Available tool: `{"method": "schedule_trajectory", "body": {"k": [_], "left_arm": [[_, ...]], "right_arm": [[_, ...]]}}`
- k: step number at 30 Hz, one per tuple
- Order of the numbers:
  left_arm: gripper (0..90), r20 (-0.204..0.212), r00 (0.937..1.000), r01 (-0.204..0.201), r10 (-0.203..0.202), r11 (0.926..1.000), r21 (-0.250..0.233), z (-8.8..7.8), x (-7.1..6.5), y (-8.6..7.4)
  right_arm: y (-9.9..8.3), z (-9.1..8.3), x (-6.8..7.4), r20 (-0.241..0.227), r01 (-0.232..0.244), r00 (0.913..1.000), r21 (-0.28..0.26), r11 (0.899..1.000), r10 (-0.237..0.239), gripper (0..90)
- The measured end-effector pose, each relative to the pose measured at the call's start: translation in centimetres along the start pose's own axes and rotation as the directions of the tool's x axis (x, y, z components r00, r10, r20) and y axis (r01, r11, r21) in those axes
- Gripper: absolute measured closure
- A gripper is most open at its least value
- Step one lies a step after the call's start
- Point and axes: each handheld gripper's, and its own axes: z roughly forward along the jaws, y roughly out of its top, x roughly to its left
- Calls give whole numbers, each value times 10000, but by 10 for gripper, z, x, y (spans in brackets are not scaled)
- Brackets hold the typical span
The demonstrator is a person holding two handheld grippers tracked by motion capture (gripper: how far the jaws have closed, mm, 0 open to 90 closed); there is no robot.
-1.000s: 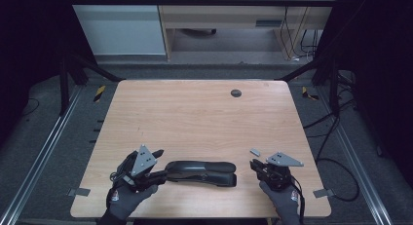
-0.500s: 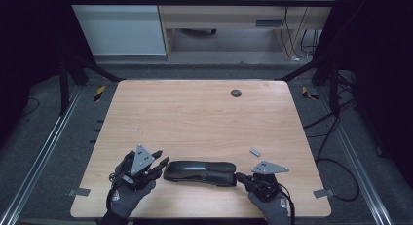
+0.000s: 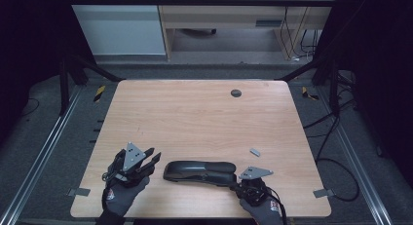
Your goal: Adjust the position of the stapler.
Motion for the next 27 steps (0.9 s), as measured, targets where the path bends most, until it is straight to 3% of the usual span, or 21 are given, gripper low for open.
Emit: {"method": "schedule_trajectory", "body": {"k": [22, 27], "left_arm": [[677, 1, 10000, 5, -5, 10000, -97, -2, 0, 1], [655, 52, 10000, 44, -43, 9998, -179, -4, 0, 3]], "right_arm": [[2, 1, -6, 329, 79, 9994, 12, 10000, -79, 900], [5, -6, -8, 262, 37, 9997, -437, 9990, -26, 900]]}}
